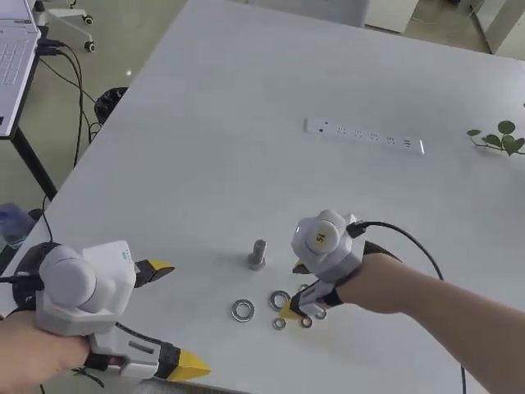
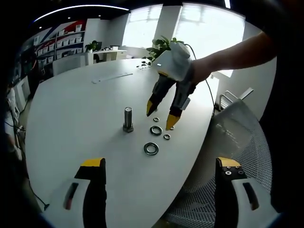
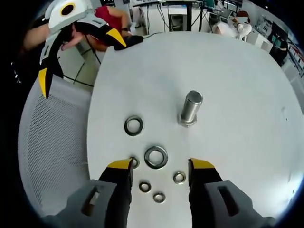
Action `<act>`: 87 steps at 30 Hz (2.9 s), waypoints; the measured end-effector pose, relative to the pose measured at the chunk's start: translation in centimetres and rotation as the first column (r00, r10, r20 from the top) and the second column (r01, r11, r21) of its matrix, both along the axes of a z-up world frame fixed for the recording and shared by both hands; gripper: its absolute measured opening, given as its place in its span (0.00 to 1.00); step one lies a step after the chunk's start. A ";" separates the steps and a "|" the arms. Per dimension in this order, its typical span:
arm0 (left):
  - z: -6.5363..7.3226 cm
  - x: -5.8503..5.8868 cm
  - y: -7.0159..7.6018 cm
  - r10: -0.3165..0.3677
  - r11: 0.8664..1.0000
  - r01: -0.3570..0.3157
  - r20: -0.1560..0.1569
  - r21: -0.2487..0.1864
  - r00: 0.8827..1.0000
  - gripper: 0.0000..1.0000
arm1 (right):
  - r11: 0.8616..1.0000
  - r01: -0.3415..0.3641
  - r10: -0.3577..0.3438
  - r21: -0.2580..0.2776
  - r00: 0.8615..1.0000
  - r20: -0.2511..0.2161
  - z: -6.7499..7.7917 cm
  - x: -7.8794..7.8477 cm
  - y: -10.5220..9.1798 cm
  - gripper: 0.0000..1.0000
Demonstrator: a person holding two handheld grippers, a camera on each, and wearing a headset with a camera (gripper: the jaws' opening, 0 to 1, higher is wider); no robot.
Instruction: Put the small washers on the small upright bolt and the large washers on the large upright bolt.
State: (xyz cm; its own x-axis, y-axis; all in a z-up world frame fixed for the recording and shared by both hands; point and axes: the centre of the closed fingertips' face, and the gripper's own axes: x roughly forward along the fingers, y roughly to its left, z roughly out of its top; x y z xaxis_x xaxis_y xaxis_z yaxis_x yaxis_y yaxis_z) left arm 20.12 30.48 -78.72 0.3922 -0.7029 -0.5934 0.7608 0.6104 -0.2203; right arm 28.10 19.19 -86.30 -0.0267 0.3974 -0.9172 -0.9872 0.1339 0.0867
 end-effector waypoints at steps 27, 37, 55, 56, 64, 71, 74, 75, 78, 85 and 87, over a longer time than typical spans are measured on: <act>0.1 -0.2 0.3 -0.008 1.000 0.008 -0.008 0.006 1.000 0.94 | 0.998 -0.032 0.032 -0.057 0.999 0.008 -1.4 0.3 0.4 0.39; -0.1 -0.3 0.5 -0.011 1.000 0.011 -0.011 0.011 1.000 0.94 | 0.997 -0.050 0.052 -0.066 0.998 0.037 -1.7 0.0 0.5 0.38; 0.0 -0.7 0.2 -0.022 1.000 0.022 -0.016 0.006 1.000 0.92 | 0.991 -0.082 0.090 -0.108 0.993 0.078 -1.8 -0.2 0.3 0.27; 0.0 -0.7 0.2 -0.022 1.000 0.022 -0.016 0.005 1.000 0.92 | 0.990 -0.081 0.091 -0.118 0.993 0.079 -1.9 -0.1 0.2 0.26; 0.1 -0.9 0.2 -0.023 1.000 0.023 -0.017 0.003 1.000 0.91 | 0.986 -0.086 0.097 -0.141 0.993 0.072 -1.8 -0.1 0.2 0.24; 0.3 -0.9 0.2 -0.022 1.000 0.022 -0.015 -0.001 1.000 0.90 | 0.978 -0.100 0.113 -0.186 0.992 0.063 -1.8 0.0 0.2 0.21; 0.4 -0.9 0.2 -0.025 1.000 0.025 -0.013 0.003 1.000 0.90 | 0.980 -0.094 0.106 -0.176 0.993 0.060 -1.8 0.0 0.2 0.20; 0.4 -0.9 0.2 -0.026 1.000 0.026 -0.013 0.003 1.000 0.89 | 0.980 -0.093 0.105 -0.173 0.993 0.060 -1.8 0.0 0.2 0.20; 0.5 -0.9 0.0 -0.039 0.999 0.039 -0.005 0.019 0.999 0.89 | 0.981 -0.084 0.097 -0.173 0.993 0.065 -1.9 -0.1 0.2 0.20; 0.4 -1.0 -0.2 -0.044 0.999 0.044 -0.006 0.024 0.999 0.90 | 0.985 -0.058 0.068 -0.165 0.996 0.059 -1.9 0.0 0.2 0.20; 0.4 -1.1 -0.2 -0.045 0.999 0.045 -0.007 0.026 0.999 0.90 | 0.985 -0.060 0.071 -0.165 0.996 0.058 -1.9 -0.1 0.2 0.20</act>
